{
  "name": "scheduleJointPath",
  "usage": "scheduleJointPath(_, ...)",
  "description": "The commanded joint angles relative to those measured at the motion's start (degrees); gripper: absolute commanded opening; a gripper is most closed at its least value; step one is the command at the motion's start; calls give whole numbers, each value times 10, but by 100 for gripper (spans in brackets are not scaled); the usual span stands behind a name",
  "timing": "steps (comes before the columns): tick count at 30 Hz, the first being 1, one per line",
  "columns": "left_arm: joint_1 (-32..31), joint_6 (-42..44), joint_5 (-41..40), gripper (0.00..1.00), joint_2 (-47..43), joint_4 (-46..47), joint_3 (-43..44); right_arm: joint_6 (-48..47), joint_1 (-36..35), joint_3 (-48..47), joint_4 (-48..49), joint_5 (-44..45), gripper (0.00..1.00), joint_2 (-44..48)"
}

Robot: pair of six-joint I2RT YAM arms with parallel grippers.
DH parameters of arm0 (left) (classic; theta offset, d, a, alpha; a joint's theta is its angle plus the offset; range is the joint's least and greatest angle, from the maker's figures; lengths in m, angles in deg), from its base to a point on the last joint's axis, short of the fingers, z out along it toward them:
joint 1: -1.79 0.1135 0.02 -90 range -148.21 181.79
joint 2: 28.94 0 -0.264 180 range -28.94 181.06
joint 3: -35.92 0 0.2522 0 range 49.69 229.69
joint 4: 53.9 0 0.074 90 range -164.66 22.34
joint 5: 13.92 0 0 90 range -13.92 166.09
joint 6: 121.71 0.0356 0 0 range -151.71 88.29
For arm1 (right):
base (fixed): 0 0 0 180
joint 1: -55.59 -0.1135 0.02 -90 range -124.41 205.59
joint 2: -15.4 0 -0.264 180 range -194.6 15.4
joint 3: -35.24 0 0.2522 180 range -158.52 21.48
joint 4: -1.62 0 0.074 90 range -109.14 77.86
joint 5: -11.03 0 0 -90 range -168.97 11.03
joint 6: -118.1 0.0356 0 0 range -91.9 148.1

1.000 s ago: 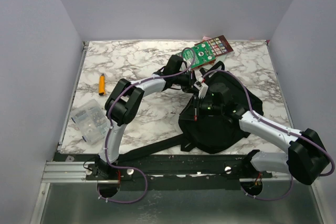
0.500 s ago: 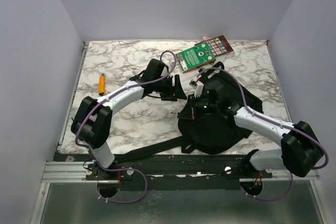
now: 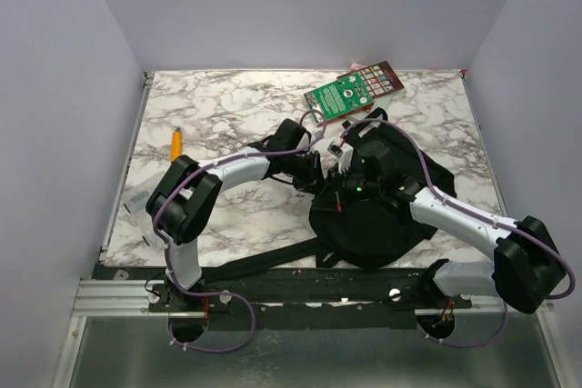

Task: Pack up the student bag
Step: Unzip the student bag at the center of the board.

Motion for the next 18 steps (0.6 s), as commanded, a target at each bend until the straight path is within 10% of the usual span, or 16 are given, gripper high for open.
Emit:
scheduleJointPath(1, 26, 55, -14, 0, 28, -35, 80, -18, 1, 18, -30, 6, 1, 23)
scheduleJointPath(12, 64, 210, -63, 0, 127, -197, 307, 149, -44, 153, 22, -14, 1, 37)
scheduleJointPath(18, 54, 199, -77, 3, 86, -211, 249, 190, -44, 176, 66, 28, 1, 99)
